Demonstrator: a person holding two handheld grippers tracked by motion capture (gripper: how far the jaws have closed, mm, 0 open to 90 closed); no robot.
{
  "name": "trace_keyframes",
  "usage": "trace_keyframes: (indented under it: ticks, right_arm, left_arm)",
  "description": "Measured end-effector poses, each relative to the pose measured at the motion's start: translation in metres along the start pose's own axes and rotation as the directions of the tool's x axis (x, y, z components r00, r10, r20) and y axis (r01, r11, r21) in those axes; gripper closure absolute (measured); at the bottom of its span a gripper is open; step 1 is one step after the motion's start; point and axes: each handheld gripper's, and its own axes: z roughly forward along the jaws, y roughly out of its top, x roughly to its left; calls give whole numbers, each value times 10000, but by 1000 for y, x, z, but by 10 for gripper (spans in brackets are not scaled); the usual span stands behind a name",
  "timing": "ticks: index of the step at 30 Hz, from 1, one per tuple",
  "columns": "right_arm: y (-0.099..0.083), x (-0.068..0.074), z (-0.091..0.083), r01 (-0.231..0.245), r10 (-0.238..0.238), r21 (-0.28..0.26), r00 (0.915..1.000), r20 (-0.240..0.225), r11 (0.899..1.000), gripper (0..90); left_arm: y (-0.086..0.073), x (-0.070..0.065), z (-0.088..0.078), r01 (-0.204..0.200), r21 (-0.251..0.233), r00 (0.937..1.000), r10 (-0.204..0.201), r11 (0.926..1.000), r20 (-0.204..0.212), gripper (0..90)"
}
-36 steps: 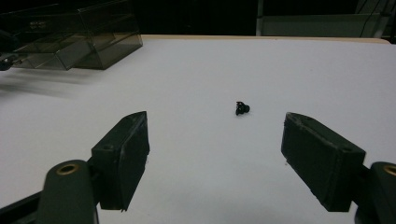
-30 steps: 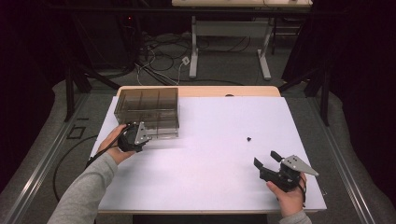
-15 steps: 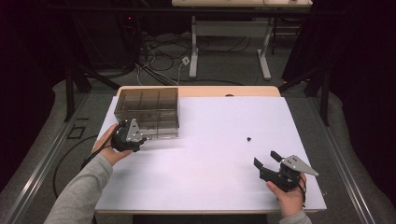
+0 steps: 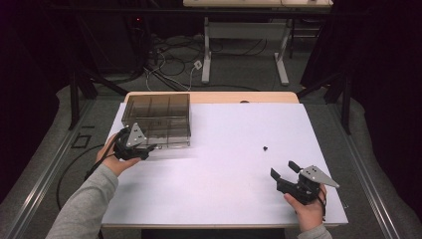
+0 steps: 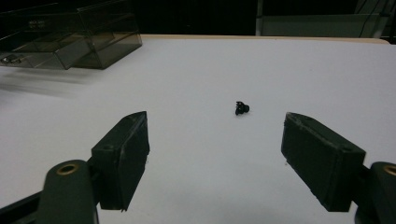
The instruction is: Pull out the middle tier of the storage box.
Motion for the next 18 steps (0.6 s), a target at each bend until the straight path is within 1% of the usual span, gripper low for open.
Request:
trace_keyframes:
  ticks: [1, 2, 3, 6, 8, 9, 10, 12, 13, 14, 15, 16, 17, 18]
  right_arm:
    - [0, 0, 0, 31, -31, 3, 10000, -12, 10000, 231]
    - [0, 0, 0, 29, -29, 21, 10000, -27, 10000, 231]
    - [0, 0, 0, 9, -9, 39, 10000, -24, 10000, 231]
    - [0, 0, 0, 29, -29, 24, 10000, -18, 10000, 231]
    - [0, 0, 0, 74, -74, 53, 10000, 22, 10000, 231]
    - [0, 1, 0, 241, -241, 38, 9997, 69, 9997, 231]
    - [0, 1, 0, 353, -353, 32, 9993, 89, 9994, 232]
    - [1, 2, 1, 475, -476, 39, 9988, 98, 9989, 233]
    - [1, 2, 1, 509, -510, 72, 9986, 99, 9987, 234]
    - [0, 3, 2, 441, -442, 74, 9990, 83, 9990, 235]
    - [0, 2, 2, 533, -534, 75, 9985, 128, 9986, 237]
    - [0, 2, 2, 446, -448, 106, 9989, 165, 9990, 237]
    - [1, 1, 2, 499, -501, 86, 9986, 187, 9987, 237]
    - [1, 1, 2, 467, -470, 93, 9986, 242, 9989, 237]
  left_arm:
    - [0, 0, 0, 225, -76, 9997, -225, 9997, -16, 360]
    - [1, 1, -1, 311, -77, 9995, -311, 9995, -60, 360]
    - [1, 1, -2, 541, -200, 9984, -543, 9983, -129, 360]
    - [2, 1, -5, 912, -252, 9954, -918, 9955, -264, 373]
    - [3, 1, -6, 1378, -294, 9903, -1382, 9900, -149, 374]
    - [4, 1, -7, 1438, -249, 9893, -1443, 9893, -203, 383]
    - [4, 1, -8, 1584, -277, 9871, -1590, 9870, -205, 389]
    - [5, 0, -9, 2101, -396, 9775, -2106, 9769, -83, 390]
    - [6, 0, -10, 2193, -518, 9751, -2207, 9743, -216, 389]
    - [6, 0, -11, 2389, -513, 9707, -2398, 9697, -117, 392]
    - [6, 1, -11, 2604, -562, 9653, -2610, 9639, -27, 400]
    - [6, 1, -12, 2825, -663, 9590, -2834, 9570, -37, 400]
    - [7, 2, -13, 3039, -830, 9523, -3052, 9491, -25, 400]
    - [7, 2, -14, 3349, -1060, 9417, -3363, 9363, 49, 399]
